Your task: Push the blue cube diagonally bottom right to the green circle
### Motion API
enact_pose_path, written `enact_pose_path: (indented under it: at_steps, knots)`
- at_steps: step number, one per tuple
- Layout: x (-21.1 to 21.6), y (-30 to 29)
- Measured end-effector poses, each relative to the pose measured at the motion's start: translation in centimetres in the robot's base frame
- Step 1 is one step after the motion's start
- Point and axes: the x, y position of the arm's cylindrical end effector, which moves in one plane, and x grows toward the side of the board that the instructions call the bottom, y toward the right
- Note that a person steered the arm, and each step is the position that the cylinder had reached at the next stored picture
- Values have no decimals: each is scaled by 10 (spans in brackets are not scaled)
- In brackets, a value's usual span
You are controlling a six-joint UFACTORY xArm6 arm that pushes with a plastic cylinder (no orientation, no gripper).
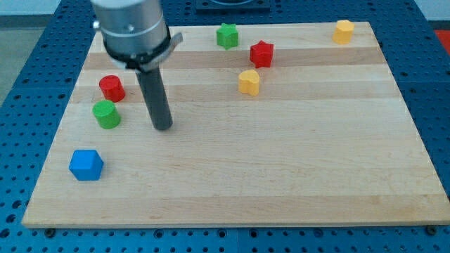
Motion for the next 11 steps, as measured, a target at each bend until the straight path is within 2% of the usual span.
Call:
enact_pose_path:
  at_steps: [1,2,4,6,8,9,10,11]
  knots:
    - [52,0]
    - [84,-38]
    - [94,-181]
    - [67,-168]
    - [35,-5]
    - [35,-14]
    - [39,-83]
    - [72,-92]
